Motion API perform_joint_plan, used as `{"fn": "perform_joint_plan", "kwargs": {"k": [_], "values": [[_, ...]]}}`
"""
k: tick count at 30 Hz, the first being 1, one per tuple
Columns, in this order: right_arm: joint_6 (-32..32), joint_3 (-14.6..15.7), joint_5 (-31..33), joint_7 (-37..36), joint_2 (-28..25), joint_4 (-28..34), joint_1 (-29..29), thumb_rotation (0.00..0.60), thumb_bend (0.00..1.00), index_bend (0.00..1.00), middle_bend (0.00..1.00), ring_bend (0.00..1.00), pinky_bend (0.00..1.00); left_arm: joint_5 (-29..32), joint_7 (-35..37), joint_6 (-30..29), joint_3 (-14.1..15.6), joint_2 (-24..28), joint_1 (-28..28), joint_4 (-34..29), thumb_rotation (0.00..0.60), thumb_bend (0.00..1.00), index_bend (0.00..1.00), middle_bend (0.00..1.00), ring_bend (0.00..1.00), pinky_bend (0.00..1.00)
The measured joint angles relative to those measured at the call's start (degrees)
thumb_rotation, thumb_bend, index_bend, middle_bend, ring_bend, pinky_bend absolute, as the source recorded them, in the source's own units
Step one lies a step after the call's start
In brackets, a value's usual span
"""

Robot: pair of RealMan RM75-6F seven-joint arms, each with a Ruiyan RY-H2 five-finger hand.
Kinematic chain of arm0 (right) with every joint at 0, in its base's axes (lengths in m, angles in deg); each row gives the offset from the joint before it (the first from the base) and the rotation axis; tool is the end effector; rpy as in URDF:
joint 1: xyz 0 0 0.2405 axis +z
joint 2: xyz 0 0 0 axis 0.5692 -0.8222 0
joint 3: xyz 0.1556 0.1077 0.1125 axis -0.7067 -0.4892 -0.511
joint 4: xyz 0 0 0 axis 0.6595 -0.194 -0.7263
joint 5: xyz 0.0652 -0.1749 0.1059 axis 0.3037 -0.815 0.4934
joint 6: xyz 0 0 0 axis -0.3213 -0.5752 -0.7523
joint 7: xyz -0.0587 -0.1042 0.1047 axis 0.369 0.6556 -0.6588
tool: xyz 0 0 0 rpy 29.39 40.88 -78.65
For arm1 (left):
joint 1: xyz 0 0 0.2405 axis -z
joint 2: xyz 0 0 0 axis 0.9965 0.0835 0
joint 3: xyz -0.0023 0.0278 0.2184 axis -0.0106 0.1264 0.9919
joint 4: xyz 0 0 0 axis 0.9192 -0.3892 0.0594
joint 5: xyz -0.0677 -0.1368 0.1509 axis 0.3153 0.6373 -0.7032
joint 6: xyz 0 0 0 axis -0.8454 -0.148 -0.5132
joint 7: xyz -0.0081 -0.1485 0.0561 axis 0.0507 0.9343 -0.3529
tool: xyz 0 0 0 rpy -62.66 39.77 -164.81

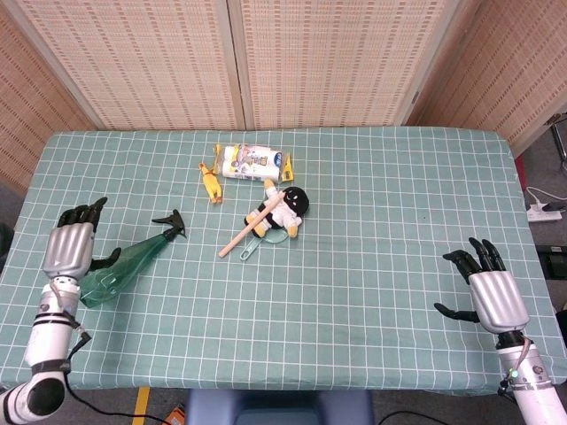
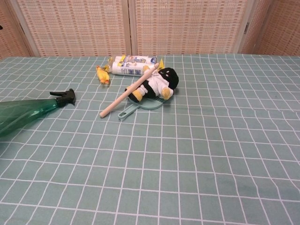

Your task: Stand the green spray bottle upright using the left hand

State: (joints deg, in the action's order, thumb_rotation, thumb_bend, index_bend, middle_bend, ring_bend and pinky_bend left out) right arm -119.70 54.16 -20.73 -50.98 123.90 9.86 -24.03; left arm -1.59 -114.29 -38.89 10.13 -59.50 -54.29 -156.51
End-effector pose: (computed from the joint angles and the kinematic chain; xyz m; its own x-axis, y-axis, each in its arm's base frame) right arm -0.2552 -0.2207 0.1155 0.4841 -0.0712 0.8721 -0.8736 -0.0951 0.4772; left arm -0.1896 0.3292 0.1173 0.4652 0.1123 0.8780 0.8710 0.1189 -0.4767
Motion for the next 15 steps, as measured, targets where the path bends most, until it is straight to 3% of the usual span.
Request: {"fn": "perform_joint_plan", "kwargs": {"k": [4, 9, 12, 15], "values": [[0.37, 0.11, -0.06, -1.46, -0.45, -0.1, 0.04, 0.6, 0.0, 0.25, 0.22, 0.0, 0.0, 16.91, -12.89, -3.64, -2.48, -4.59, 6.78, 4.09, 0.6, 0.27, 0.04, 0.15, 0.11, 0.13], [1.04, 0.26, -0.16, -3.55, -1.14, -0.02, 0.19, 0.6, 0.0, 0.25, 0.22, 0.0, 0.0, 40.48, -27.44, -11.12, -7.99, -12.04, 15.86, 13.6, 0.6, 0.26, 0.04, 0.17, 0.11, 0.14], [1.52, 0.39, -0.4, -4.9, -1.59, -0.08, 0.36, 0.6, 0.0, 0.25, 0.22, 0.0, 0.0, 48.6, -34.04, -13.63, -9.58, -15.24, 19.36, 18.16, 0.6, 0.26, 0.03, 0.17, 0.11, 0.13], [2.0, 0.49, -0.55, -5.4, -1.83, -0.19, 0.58, 0.6, 0.0, 0.25, 0.22, 0.0, 0.0, 51.08, -36.84, -15.75, -11.06, -19.0, 22.42, 23.23, 0.6, 0.26, 0.03, 0.17, 0.11, 0.13]]}}
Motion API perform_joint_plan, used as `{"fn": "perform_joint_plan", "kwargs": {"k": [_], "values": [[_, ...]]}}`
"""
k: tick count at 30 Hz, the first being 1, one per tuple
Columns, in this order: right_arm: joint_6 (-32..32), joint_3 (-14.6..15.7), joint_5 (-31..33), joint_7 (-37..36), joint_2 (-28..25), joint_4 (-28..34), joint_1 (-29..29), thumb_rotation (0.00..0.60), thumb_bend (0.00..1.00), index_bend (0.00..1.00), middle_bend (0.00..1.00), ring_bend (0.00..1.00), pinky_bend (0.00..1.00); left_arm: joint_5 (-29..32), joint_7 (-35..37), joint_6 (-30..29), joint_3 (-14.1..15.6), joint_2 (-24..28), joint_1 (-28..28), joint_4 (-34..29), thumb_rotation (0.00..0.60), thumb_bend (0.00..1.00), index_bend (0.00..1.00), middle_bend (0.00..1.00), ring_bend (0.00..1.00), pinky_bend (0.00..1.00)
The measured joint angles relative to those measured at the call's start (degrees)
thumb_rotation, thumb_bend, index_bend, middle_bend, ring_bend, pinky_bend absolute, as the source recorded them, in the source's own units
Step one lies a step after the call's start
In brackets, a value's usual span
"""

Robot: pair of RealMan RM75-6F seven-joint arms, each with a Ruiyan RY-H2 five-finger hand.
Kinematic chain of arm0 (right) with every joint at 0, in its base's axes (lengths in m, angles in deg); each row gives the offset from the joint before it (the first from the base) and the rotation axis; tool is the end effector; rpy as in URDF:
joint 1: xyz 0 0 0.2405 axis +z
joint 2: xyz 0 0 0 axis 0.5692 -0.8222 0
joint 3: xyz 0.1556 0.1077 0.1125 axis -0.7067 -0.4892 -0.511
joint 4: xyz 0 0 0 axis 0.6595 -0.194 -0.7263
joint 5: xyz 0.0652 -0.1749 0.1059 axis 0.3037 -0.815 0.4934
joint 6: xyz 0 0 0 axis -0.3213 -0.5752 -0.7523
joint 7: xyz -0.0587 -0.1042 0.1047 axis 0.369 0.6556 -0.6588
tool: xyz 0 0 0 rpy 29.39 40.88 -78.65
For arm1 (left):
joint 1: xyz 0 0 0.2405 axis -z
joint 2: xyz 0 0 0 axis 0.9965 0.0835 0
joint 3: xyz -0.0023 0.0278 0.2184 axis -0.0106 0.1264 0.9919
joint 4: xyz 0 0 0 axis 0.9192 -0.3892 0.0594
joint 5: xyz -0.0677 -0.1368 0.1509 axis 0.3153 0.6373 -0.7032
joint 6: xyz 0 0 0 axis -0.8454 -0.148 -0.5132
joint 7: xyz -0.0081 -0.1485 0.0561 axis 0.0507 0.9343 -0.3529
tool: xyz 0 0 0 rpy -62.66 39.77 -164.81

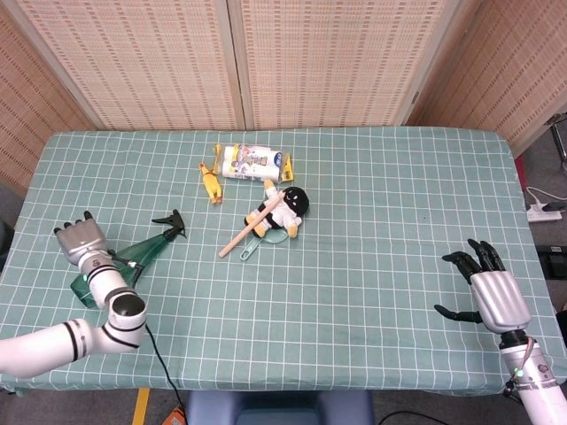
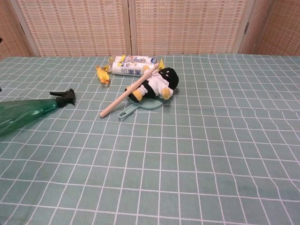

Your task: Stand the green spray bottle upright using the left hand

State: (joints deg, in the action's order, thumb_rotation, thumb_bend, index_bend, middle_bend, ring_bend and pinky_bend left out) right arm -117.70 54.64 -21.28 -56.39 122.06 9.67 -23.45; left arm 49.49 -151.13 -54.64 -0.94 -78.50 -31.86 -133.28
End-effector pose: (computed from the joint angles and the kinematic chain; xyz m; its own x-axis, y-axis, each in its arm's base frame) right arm -0.2592 -0.2216 0.1184 0.4365 -0.1114 0.8928 -0.8985 -0.1058 0.4261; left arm -0.1888 0.3846 0.0832 0.4893 0.4319 0.7577 0.5035 0.5694 -0.6498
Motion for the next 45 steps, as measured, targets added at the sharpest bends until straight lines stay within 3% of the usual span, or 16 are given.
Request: {"fn": "perform_joint_plan", "kwargs": {"k": [4, 18, 25, 38, 45], "values": [[0.57, -0.03, 0.42, 0.07, -0.23, 0.43, 0.22, 0.6, 0.0, 0.25, 0.22, 0.0, 0.0, -0.42, -4.12, -2.02, -2.05, -4.32, 3.33, 4.8, 0.6, 0.26, 0.01, 0.16, 0.11, 0.12], [0.83, 0.06, 0.53, -0.9, -0.7, 0.69, 0.3, 0.6, 0.0, 0.25, 0.22, 0.0, 0.0, -4.9, -7.14, -5.75, -0.53, -12.42, 6.72, 4.67, 0.6, 0.26, 0.01, 0.16, 0.11, 0.11], [0.85, 0.09, 0.49, -0.71, -0.68, 0.53, 0.36, 0.6, 0.0, 0.25, 0.22, 0.0, 0.0, -5.12, -6.03, -6.37, -2.9, -15.04, 6.84, 5.52, 0.6, 0.26, 0.01, 0.16, 0.11, 0.09], [-0.02, -0.2, 0.94, 1.08, 0.18, 0.28, 0.15, 0.6, 0.0, 0.25, 0.22, 0.0, 0.0, -6.0, -2.99, -3.94, -7.27, -20.47, 8.5, 10.94, 0.6, 0.26, 0.02, 0.17, 0.11, 0.07], [-0.61, -0.33, 0.92, 1.31, 0.58, -0.05, -0.04, 0.6, 0.0, 0.25, 0.22, 0.0, 0.0, -8.62, -1.46, -1.07, -7.35, -21.97, 8.43, 16.81, 0.6, 0.26, 0.02, 0.17, 0.11, 0.07]]}}
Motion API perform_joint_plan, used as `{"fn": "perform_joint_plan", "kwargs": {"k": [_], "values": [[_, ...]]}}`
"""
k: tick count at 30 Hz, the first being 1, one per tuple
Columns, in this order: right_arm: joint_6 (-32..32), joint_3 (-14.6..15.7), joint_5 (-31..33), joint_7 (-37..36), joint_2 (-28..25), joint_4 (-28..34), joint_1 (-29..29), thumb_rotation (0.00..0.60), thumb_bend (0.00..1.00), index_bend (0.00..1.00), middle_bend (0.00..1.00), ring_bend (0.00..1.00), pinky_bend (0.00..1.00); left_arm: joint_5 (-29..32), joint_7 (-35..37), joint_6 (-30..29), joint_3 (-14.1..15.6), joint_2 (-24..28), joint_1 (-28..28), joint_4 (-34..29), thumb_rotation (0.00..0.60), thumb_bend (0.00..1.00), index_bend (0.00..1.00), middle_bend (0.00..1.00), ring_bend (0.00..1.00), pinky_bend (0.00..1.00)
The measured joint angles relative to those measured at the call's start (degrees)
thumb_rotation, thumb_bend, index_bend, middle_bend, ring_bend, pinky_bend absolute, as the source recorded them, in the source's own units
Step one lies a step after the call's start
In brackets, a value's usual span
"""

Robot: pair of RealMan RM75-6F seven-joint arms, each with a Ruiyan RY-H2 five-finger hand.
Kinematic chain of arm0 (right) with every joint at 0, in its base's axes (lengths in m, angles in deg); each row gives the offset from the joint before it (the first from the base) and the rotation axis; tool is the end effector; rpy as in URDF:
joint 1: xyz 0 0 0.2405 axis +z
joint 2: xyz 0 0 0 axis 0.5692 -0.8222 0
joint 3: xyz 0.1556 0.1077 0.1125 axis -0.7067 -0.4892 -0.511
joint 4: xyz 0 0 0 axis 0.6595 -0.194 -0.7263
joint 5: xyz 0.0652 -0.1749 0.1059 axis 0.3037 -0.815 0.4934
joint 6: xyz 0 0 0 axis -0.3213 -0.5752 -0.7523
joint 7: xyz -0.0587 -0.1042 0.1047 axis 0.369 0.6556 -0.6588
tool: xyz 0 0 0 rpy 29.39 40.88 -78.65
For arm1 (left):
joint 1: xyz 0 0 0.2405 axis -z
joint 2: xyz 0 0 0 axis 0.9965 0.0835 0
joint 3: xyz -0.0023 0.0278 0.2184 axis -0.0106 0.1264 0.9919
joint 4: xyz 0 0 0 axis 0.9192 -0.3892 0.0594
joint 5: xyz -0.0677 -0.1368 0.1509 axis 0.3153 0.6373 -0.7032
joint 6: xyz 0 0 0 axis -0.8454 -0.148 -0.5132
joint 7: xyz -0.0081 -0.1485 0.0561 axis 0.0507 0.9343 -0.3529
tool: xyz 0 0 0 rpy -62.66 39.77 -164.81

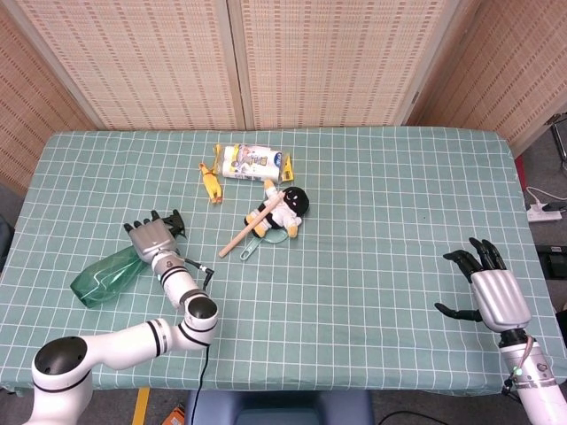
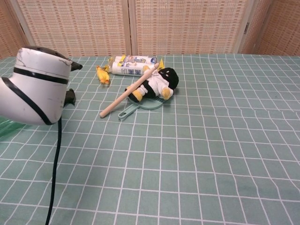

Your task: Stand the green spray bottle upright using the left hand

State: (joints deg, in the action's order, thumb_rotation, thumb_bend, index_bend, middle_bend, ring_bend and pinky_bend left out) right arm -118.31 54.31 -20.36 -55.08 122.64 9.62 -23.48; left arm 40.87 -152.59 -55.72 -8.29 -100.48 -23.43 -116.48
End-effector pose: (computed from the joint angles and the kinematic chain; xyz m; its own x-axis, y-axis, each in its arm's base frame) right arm -0.2593 -0.2230 0.1188 0.4444 -0.0965 0.8906 -0.8950 -0.0919 0.4366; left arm -0.1195 0.3947 -0.0030 0.4742 0.3980 0.7853 0.5963 0.5110 -0.6191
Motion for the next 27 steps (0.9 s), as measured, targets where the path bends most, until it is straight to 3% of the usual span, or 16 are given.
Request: {"fn": "perform_joint_plan", "kwargs": {"k": [11, 27], "values": [[-0.66, -0.13, -0.06, 0.88, 0.55, -0.09, -0.19, 0.6, 0.0, 0.25, 0.22, 0.0, 0.0, 0.43, 0.25, 3.18, -2.21, -0.86, -2.06, 4.05, 0.6, 0.26, 0.04, 0.18, 0.11, 0.06], [-0.48, -0.06, -0.36, -0.42, 0.32, -0.32, -0.17, 0.6, 0.0, 0.25, 0.22, 0.0, 0.0, -0.37, -1.37, 7.89, -1.6, -3.56, -3.51, 10.6, 0.6, 0.26, 0.05, 0.21, 0.12, 0.06]]}}
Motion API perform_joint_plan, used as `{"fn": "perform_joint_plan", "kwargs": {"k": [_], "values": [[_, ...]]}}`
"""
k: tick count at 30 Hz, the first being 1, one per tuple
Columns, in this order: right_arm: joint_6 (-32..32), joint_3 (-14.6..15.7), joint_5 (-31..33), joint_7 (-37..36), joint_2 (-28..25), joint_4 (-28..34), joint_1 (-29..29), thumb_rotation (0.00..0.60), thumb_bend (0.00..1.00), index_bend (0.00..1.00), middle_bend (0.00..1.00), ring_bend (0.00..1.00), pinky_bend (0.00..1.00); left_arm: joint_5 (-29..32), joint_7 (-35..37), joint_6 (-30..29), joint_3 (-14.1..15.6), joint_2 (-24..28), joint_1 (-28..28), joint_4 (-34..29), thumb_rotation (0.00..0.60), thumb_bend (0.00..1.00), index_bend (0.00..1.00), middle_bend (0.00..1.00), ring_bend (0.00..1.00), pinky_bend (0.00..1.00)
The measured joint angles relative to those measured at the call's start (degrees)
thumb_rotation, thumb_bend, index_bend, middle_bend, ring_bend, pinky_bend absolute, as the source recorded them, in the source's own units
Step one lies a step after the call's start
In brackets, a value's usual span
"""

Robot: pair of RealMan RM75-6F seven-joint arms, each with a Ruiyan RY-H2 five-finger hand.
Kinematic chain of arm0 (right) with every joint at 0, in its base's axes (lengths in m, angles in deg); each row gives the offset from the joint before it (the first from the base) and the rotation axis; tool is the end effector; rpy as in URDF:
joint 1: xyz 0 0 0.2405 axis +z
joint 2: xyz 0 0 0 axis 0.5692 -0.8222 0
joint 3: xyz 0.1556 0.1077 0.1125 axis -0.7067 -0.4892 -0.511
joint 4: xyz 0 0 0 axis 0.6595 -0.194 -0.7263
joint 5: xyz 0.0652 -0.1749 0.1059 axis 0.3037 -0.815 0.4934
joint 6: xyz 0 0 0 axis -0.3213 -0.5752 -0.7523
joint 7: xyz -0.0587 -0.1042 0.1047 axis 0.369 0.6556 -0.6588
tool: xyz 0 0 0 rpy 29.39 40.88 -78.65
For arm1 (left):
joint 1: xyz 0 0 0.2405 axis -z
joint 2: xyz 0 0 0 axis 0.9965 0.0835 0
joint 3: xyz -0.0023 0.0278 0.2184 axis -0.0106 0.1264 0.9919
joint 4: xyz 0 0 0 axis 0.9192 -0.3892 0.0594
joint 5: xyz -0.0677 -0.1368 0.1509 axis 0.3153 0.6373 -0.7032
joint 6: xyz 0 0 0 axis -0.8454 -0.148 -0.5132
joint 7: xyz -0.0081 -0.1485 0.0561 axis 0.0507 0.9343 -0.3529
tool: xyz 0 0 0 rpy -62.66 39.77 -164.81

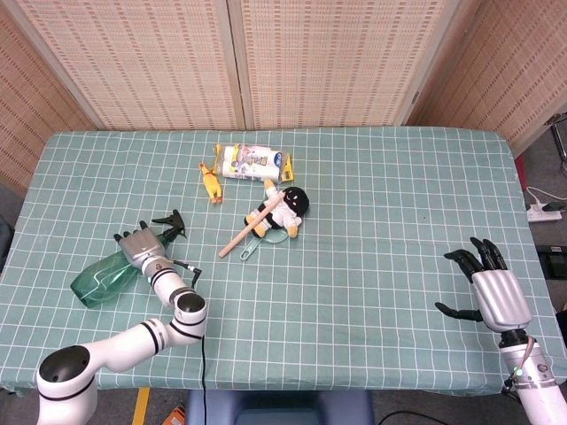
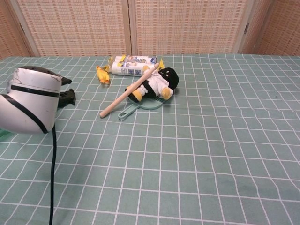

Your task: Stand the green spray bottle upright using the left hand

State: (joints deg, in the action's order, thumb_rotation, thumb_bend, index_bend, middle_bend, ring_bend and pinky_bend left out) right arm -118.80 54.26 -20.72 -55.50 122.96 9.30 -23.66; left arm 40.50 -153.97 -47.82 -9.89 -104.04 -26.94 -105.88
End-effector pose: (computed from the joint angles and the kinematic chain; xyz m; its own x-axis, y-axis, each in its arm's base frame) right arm -0.2591 -0.2225 0.1187 0.4383 -0.0885 0.8945 -0.8977 -0.0935 0.4306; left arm -0.1659 0.3986 -0.0164 0.4307 0.4619 0.7753 0.5507 0.5460 -0.6313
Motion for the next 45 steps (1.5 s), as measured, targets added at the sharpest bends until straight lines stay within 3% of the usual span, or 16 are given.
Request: {"fn": "perform_joint_plan", "kwargs": {"k": [6, 18, 25, 30, 33, 39, 45], "values": [[0.15, 0.0, 0.01, -0.26, -0.1, 0.03, 0.05, 0.6, 0.0, 0.25, 0.22, 0.0, 0.0, -0.99, 0.44, 0.78, -0.29, -0.62, -0.34, 1.32, 0.6, 0.28, 0.09, 0.29, 0.17, 0.09], [0.16, 0.07, -0.31, -1.39, -0.26, 0.0, 0.05, 0.6, 0.0, 0.25, 0.22, 0.0, 0.0, -5.85, 3.89, 0.68, 0.1, -1.3, -1.29, 3.25, 0.6, 0.33, 0.19, 0.52, 0.31, 0.17], [0.26, 0.12, -0.36, -1.77, -0.38, -0.11, 0.07, 0.6, 0.0, 0.25, 0.22, 0.0, 0.0, -9.9, 6.4, -0.63, 0.09, 0.69, -1.88, 1.35, 0.6, 0.36, 0.24, 0.62, 0.38, 0.21], [0.25, 0.11, -0.27, -1.71, -0.39, -0.14, 0.03, 0.6, 0.0, 0.25, 0.22, 0.0, 0.0, -15.22, 9.72, -2.17, -0.02, 5.93, -3.02, -6.07, 0.6, 0.39, 0.3, 0.68, 0.44, 0.25], [0.23, 0.1, -0.22, -1.67, -0.4, -0.07, 0.01, 0.6, 0.0, 0.25, 0.22, 0.0, 0.0, -18.69, 12.76, -3.28, -0.12, 10.34, -4.89, -12.7, 0.6, 0.41, 0.39, 0.73, 0.48, 0.29], [-0.2, 0.07, -0.33, -0.96, -0.12, 0.05, -0.11, 0.6, 0.0, 0.24, 0.22, 0.0, 0.0, -24.3, 23.13, -4.06, -0.67, 22.7, -13.5, -28.14, 0.6, 0.42, 0.48, 0.77, 0.51, 0.31], [-0.88, -0.08, -0.44, -0.26, 0.48, -0.14, -0.26, 0.6, 0.0, 0.24, 0.22, 0.0, 0.0, -28.22, 37.72, -0.76, -0.73, 29.51, -21.36, -31.57, 0.6, 0.42, 0.49, 0.78, 0.52, 0.31]]}}
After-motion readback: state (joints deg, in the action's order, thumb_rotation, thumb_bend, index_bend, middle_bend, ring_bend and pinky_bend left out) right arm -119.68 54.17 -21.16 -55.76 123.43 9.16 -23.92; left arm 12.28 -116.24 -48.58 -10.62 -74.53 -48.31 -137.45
